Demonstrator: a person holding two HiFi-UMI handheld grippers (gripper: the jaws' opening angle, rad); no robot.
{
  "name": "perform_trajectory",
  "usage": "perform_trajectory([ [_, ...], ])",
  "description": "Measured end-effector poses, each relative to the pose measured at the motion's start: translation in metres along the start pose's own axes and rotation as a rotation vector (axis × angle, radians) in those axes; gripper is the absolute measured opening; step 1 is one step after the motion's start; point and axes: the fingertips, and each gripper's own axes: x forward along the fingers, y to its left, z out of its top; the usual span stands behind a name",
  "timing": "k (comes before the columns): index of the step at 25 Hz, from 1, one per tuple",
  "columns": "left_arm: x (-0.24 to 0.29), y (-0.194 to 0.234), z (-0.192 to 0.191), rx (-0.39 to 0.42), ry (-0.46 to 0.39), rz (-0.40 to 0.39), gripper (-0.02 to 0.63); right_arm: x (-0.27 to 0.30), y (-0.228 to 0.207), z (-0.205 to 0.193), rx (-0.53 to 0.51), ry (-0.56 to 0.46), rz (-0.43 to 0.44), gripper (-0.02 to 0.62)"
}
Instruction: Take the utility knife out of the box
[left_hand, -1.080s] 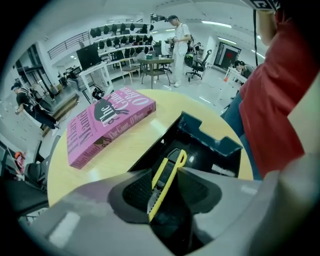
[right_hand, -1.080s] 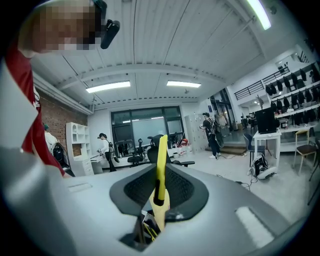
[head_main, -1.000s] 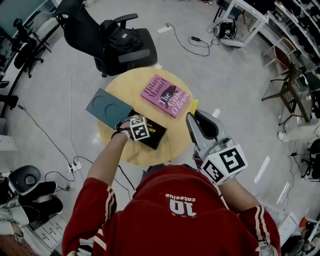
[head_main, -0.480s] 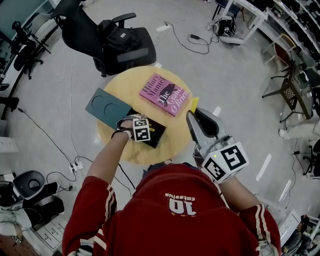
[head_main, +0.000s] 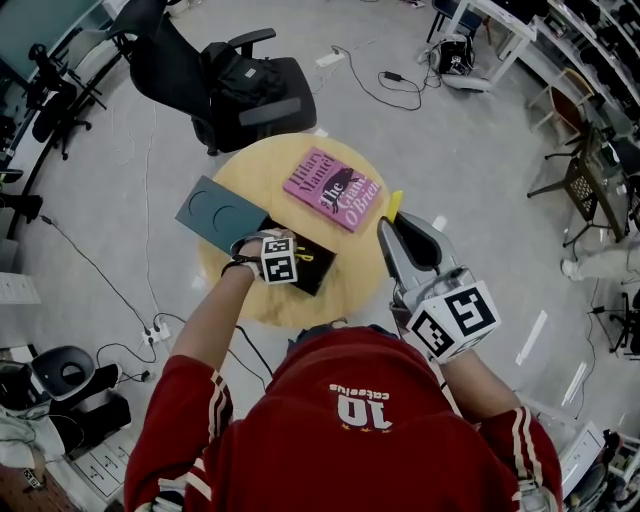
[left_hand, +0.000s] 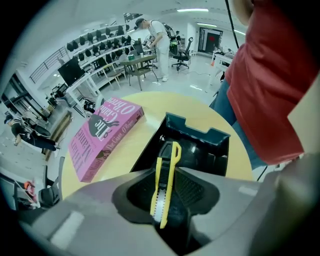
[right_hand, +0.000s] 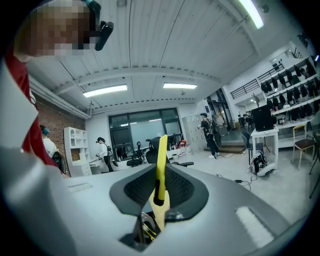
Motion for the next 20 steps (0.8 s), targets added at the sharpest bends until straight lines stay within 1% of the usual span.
perform_trajectory([
  [3, -0.015, 0.002, 0.004, -0.024, -0.058, 0.039, 0.130, 0.000, 0.005, 0.001, -0.003, -0.004, 0.006, 0.049],
  [17, -0.112, 0.012, 0.023, -0.251, -0.476, 0.284, 0.127, -0.005, 0.036, 0.017, -0.029, -0.044, 0.020, 0.049],
  [20, -0.137, 0.009, 0.028, -0.286, -0.555, 0.336, 0.126, -0.004, 0.041, 0.020, -0.037, -0.051, 0.022, 0.049],
])
